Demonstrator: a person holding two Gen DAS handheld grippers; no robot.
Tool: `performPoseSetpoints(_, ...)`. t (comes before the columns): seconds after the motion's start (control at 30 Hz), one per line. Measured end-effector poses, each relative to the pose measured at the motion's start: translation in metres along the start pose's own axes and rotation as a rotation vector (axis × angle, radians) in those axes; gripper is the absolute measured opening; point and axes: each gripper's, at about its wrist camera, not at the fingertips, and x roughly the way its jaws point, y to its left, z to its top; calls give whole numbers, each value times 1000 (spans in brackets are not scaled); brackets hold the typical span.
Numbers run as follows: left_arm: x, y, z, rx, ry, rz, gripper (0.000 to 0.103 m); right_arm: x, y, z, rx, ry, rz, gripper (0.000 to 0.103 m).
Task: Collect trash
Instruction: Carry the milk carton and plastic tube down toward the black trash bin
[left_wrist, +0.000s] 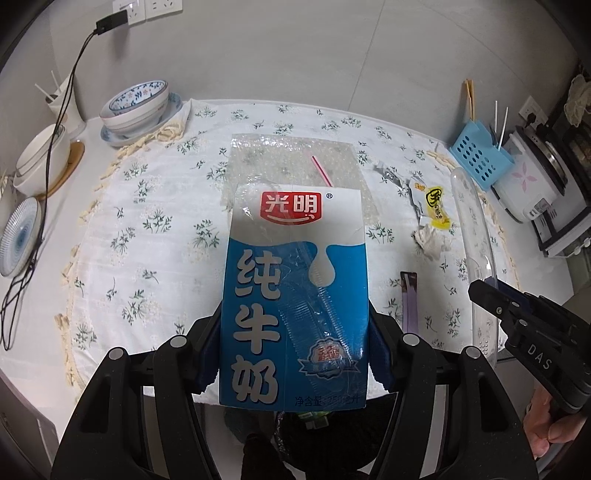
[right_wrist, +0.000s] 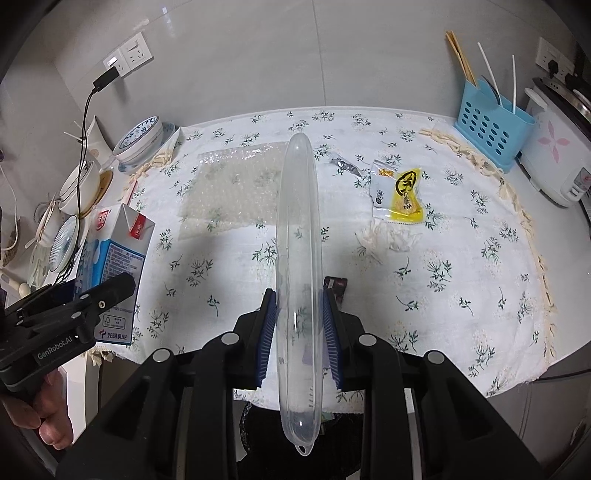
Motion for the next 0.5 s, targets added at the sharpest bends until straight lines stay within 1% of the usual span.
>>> performPoseSetpoints(0.4, -10, -9, -37, 14, 17, -26, 62, -25, 0, -30, -17, -18, 1, 24)
performPoseSetpoints(0.5, -14, -10, -47, 13, 22, -49, 62, -27, -1, -39, -16, -11, 7, 24)
